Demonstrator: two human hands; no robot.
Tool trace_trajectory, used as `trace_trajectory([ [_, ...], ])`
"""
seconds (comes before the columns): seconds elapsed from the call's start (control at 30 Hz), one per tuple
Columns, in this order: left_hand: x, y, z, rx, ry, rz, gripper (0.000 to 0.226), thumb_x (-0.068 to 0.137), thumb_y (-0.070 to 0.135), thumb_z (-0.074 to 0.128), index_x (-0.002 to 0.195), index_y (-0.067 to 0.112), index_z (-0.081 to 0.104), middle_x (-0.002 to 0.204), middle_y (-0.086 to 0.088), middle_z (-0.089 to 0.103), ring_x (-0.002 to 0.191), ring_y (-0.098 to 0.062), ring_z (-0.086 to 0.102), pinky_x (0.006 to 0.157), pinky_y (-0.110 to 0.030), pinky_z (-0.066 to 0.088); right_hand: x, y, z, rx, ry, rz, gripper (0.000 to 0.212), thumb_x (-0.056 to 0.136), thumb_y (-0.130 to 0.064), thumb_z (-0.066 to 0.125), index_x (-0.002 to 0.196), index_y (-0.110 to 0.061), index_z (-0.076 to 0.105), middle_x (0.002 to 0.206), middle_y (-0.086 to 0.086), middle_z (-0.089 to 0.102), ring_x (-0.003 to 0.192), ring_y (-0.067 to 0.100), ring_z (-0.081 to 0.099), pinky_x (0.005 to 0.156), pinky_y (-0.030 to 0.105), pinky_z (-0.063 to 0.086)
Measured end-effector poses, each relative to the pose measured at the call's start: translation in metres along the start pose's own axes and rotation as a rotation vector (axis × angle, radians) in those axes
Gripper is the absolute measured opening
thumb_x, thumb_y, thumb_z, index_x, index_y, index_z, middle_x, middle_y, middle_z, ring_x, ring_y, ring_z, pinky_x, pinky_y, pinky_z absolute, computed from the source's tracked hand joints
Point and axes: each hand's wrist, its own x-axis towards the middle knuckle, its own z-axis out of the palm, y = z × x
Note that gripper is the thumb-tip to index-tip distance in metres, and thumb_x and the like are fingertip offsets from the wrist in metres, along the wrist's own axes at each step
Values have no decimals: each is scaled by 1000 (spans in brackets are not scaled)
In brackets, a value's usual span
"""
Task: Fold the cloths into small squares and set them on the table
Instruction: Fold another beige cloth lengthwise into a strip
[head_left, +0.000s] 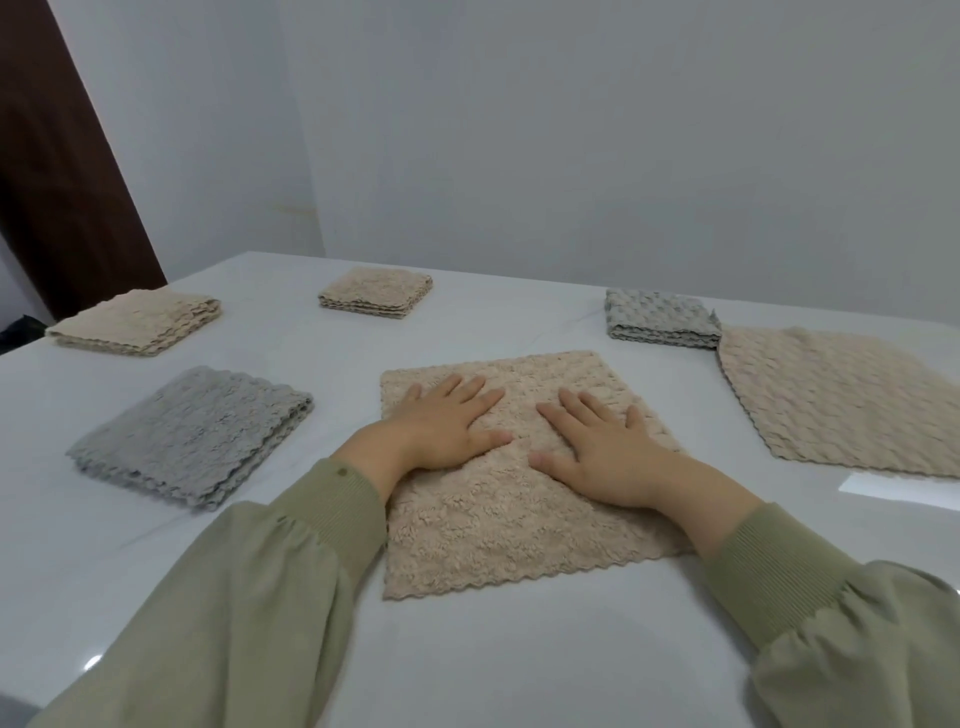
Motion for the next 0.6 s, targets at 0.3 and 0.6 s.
trace_trajectory([
  [0.3,-2,-9,-4,-1,177,42,56,96,56,24,147,34,22,158,9,12,146,-13,1,117,-50,-3,-1,-1,2,27,70,81,66,91,-66,15,149,-34,11,159,-7,1,146,15,0,112,60,-1],
  [0.6,-47,48,5,-49,138,-20,58,98,51,13,151,29,1,159,5,-4,146,-19,-10,116,-52,-5,-15,-28,3,72,301,-61,51,101,-31,23,150,-19,17,159,1,8,146,17,5,118,44,1],
])
